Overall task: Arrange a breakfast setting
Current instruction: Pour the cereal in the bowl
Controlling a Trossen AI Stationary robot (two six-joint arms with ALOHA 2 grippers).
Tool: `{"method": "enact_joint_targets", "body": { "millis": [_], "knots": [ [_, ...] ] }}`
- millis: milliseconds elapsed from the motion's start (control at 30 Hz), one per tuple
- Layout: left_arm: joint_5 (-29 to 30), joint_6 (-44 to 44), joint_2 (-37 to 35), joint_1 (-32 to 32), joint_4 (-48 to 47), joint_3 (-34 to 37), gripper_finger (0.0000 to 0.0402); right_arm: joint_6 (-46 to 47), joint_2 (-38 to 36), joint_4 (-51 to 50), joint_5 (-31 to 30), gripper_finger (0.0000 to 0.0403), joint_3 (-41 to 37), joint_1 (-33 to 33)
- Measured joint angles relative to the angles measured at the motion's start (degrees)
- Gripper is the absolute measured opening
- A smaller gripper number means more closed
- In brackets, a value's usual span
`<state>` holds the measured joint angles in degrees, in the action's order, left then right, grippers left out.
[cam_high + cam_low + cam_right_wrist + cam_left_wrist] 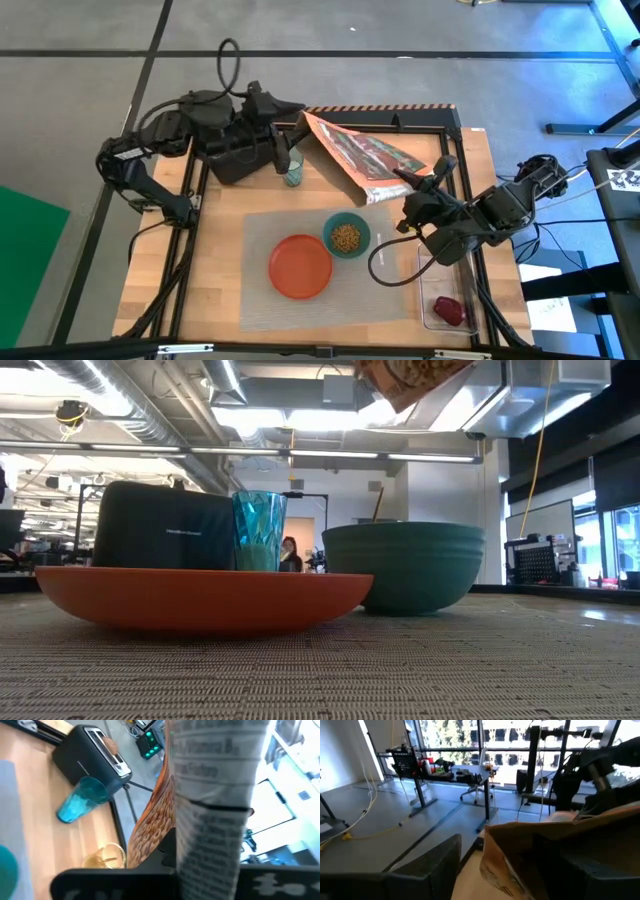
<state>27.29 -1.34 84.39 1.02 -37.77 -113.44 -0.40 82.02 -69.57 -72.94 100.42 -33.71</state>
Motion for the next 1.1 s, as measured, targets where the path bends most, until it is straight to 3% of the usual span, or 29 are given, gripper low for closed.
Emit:
{"method": "enact_joint_targets", "body": {
  "millis": [167,367,533,667,767,867,1100],
  "knots": [
    [0.0,0.0,0.0,0.0,-1.1,0.0,0.0174,-2.1,0.0,0.1,-2.0,0.0,0.0,0.0],
    [0.4,0.0,0.0,0.0,-2.1,0.0,0.0104,-12.9,0.0,2.6,-3.0,0.0,0.0,0.0],
    [0.7,-1.6,0.0,0.0,-2.5,0.0,0.0067,-21.5,0.0,7.4,-5.1,0.0001,0.0,0.0],
    [0.9,-1.6,0.0,0.0,-2.7,0.0,0.0038,-22.8,0.0,9.8,-3.9,0.0001,0.0,0.0],
    [0.7,-1.8,0.0,0.0,-3.1,0.0,0.0008,-20.0,0.0,10.0,-1.4,0.0002,0.0,0.5],
    [1.2,-2.1,0.1,0.0,-3.6,0.1,0.0003,-10.7,0.0,10.0,1.8,0.0021,0.0,1.2],
    [4.4,-9.3,0.1,-0.4,-4.8,0.1,0.0001,15.1,-0.2,8.5,8.8,0.013,0.0,2.0]
  ]
}}
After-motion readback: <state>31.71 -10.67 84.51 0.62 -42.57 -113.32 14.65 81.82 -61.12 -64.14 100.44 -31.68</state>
